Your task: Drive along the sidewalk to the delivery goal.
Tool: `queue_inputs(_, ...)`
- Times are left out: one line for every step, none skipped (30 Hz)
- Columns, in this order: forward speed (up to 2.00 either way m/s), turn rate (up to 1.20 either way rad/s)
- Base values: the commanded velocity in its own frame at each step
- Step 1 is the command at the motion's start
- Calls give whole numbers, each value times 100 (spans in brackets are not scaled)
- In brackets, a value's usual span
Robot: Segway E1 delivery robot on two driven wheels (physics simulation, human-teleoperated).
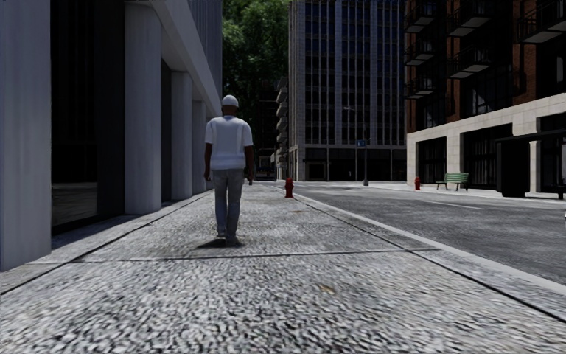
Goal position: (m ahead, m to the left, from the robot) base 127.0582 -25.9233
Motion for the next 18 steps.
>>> queue_inputs(180,-32)
queue_inputs(180,-32)
queue_inputs(180,-32)
queue_inputs(180,-32)
queue_inputs(180,-32)
queue_inputs(180,-32)
queue_inputs(180,-32)
queue_inputs(180,-32)
queue_inputs(180,-32)
queue_inputs(180,-32)
queue_inputs(180,-32)
queue_inputs(180,-32)
queue_inputs(180,-32)
queue_inputs(180,-32)
queue_inputs(180,-32)
queue_inputs(180,-32)
queue_inputs(180,-32)
queue_inputs(180,-32)
